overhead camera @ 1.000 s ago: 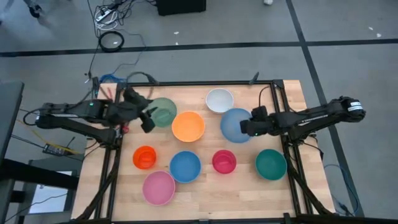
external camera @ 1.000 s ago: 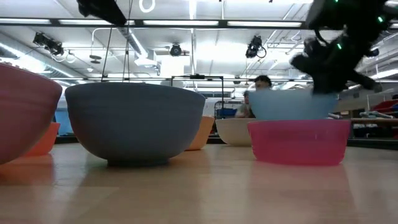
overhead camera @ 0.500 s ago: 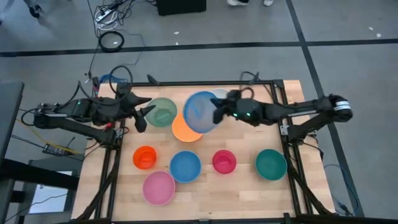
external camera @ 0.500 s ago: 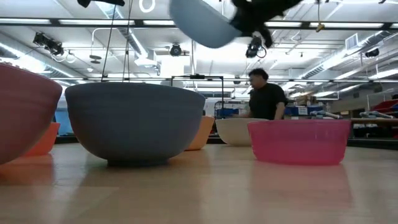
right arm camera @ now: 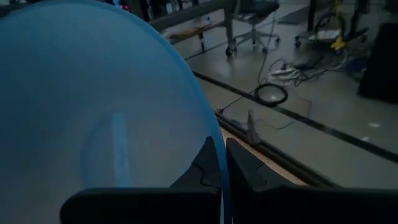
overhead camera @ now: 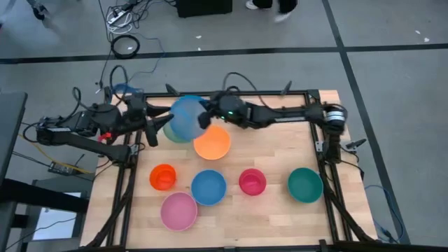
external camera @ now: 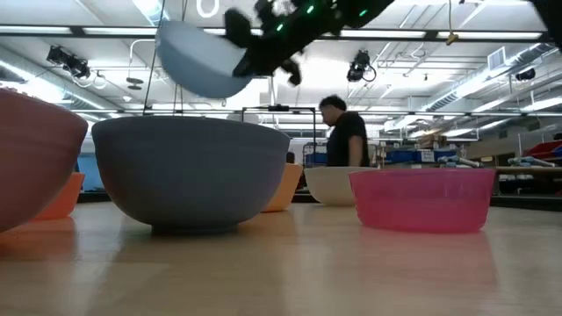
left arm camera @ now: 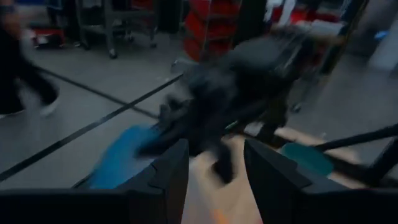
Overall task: Nest bowls inside each other
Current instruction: Stack the light blue bowl on top of the light green bowl
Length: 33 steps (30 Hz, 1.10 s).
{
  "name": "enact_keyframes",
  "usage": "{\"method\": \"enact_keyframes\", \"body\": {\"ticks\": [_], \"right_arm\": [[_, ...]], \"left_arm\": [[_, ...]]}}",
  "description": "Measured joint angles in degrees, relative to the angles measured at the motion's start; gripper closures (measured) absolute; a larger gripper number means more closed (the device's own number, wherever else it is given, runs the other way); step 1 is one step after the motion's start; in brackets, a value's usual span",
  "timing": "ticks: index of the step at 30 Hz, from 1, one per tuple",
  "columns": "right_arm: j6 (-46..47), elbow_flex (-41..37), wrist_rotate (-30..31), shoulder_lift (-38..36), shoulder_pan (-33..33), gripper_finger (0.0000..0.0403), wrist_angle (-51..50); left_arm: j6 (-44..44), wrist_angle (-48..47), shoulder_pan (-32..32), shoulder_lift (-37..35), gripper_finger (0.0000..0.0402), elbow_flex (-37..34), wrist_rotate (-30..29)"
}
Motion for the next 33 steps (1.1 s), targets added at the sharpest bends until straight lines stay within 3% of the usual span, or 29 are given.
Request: {"method": "enact_keyframes", "body": {"ticks": [8, 18, 26, 33], "right_arm": [[4.94, 12.7, -8.16, 12.98, -3.95, 0.0403, -2.17], [15.13, 21.86, -20.09, 22.76, -7.47, 0.0403, -12.8], [16.67, 23.7, -23.22, 23.46, -9.34, 0.0403, -21.62], [14.87, 23.66, -23.2, 23.46, -9.54, 0.039, -21.42]], "left_arm": [[1.44, 5.47, 0.0, -2.54, 0.0239, 0.05, 3.99], [1.48, 5.29, 0.02, -3.47, 0.0239, 0.05, 4.88], [2.73, 5.25, 0.0, -3.44, 0.0239, 0.05, 4.89], [2.88, 5.15, 0.0, -3.44, 0.0239, 0.05, 4.87]]}}
